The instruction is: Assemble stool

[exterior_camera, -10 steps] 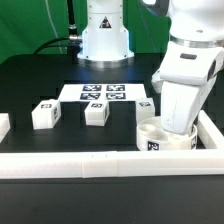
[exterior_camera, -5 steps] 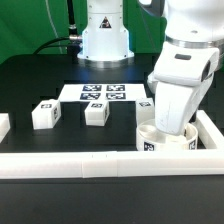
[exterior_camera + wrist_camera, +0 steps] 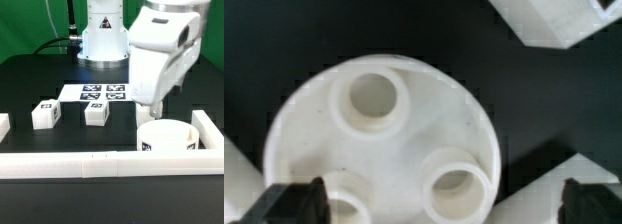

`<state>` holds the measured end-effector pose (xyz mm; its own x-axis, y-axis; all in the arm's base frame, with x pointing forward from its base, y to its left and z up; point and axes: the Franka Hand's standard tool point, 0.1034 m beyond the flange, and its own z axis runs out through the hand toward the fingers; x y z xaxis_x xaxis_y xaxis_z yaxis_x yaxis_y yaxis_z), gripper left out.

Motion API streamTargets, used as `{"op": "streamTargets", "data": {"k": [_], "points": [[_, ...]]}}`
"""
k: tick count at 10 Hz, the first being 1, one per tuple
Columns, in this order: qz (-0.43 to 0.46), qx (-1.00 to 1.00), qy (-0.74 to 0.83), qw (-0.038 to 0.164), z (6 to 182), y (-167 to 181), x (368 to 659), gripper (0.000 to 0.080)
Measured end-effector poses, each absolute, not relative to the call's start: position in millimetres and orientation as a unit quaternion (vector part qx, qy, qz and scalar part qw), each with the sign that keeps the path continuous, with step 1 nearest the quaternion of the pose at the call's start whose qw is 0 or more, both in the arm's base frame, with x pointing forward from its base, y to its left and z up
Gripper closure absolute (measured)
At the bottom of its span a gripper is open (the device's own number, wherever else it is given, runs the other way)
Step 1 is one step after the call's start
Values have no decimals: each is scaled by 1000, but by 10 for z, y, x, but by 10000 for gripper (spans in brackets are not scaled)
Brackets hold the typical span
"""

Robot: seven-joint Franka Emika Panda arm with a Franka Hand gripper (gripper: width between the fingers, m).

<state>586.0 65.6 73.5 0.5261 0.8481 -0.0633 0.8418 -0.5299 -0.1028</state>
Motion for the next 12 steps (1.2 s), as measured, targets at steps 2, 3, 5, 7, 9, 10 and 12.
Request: {"op": "streamTargets", "data": {"k": [2,3,5,7,9,10,12], "points": [[48,-872,-486,28,715,587,5833,151],[48,-872,-486,28,713,593,5834,151],[49,-872,-486,28,707,592,5831,151],[49,-879,-473,28,697,586,5827,151],[42,-934,-354,23,633,518,5776,151],[44,-949,-311,23,616,520,5722,151],[44,-962,-267,25,617,543,5734,151]]}}
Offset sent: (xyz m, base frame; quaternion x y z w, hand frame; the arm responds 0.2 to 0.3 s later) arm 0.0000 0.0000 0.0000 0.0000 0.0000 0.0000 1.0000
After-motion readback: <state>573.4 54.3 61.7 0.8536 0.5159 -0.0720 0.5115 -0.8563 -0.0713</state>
